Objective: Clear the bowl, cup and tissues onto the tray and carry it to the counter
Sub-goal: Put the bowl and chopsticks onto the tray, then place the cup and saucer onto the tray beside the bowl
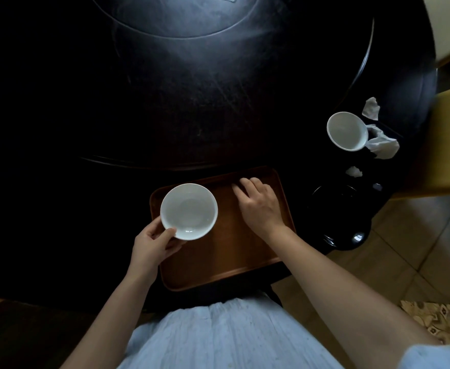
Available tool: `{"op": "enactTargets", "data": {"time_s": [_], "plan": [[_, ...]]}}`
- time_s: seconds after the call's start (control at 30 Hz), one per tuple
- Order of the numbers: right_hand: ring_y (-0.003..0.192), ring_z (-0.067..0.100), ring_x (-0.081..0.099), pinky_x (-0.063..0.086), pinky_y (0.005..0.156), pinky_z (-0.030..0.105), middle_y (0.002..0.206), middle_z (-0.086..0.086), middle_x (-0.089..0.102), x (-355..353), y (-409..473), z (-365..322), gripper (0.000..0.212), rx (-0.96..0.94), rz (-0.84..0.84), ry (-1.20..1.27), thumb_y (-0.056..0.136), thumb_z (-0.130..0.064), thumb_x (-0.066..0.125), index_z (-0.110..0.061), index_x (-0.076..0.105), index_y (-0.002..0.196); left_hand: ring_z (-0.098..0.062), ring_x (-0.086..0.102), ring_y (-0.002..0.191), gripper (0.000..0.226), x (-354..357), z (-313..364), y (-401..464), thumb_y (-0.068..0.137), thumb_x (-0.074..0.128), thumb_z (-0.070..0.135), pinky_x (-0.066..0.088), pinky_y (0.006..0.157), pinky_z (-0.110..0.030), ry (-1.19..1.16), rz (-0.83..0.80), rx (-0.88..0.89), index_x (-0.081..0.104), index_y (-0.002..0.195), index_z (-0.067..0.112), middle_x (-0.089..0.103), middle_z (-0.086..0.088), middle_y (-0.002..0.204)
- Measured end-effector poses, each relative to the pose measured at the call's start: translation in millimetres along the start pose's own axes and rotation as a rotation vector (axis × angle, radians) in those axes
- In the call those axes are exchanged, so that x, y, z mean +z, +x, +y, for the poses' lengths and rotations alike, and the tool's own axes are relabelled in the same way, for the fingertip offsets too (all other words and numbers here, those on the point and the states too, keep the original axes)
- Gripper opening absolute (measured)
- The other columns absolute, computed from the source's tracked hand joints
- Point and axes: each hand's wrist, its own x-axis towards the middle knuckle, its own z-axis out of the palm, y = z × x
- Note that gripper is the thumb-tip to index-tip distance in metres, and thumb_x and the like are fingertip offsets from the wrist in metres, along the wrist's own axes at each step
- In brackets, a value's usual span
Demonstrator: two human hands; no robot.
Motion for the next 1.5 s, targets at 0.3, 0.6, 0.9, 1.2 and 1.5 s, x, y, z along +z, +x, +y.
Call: {"op": "enactTargets", "data": {"time_s": [0.3,0.6,0.9,1.2,1.5], "plan": [[0.136,0.026,0.036,0.032,0.109,0.048,0.145,0.012,0.042,-2,2,-10,0.062,0.041,-0.276,0.053,0.089,-0.041,0.022,-0.006,0.038,0.138,-0.021,0.070,0.084,0.047,0,3,1,0.088,0.053,0.008,0.058,0.064,-0.021,-0.004,-0.020,-0.003,0.045,0.133,0.018,0.067,0.001,0.096],[0.145,0.015,0.003,0.001,0.117,0.041,0.158,0.003,0.011,4,-14,-17,0.070,-0.030,-0.348,0.163,0.087,-0.046,0.003,-0.013,0.012,0.147,-0.016,0.072,0.075,0.046,-2,-1,-6,0.089,0.053,0.009,0.057,0.062,-0.021,0.002,0.019,-0.011,0.045,0.133,0.019,0.066,0.003,0.093],[0.146,0.020,0.000,-0.003,0.114,0.054,0.158,0.002,0.007,-9,-5,-8,0.059,0.030,-0.394,0.142,0.096,-0.040,0.032,-0.027,0.008,0.147,-0.024,0.068,0.090,0.046,4,3,-6,0.091,0.050,0.012,0.057,0.066,-0.022,-0.006,-0.028,-0.015,0.041,0.136,0.020,0.062,-0.009,0.113],[0.101,0.026,0.063,0.042,0.098,0.050,0.105,0.008,0.067,-32,-54,35,0.030,0.118,-0.063,0.135,0.081,-0.024,0.063,-0.012,0.064,0.108,-0.027,0.065,0.079,0.016,46,-11,-37,0.094,0.044,0.026,0.052,0.070,-0.034,0.039,-0.022,-0.198,0.054,0.097,0.014,0.065,-0.014,0.091],[0.078,0.025,0.063,0.054,0.062,0.036,0.087,0.006,0.066,-61,-84,135,0.017,0.218,0.020,0.162,0.083,-0.023,0.057,-0.011,0.067,0.091,-0.012,0.058,0.086,0.018,173,-6,-51,0.086,0.055,0.023,0.049,0.073,-0.028,0.935,-0.232,0.611,0.061,0.102,0.017,0.061,0.004,0.092]]}}
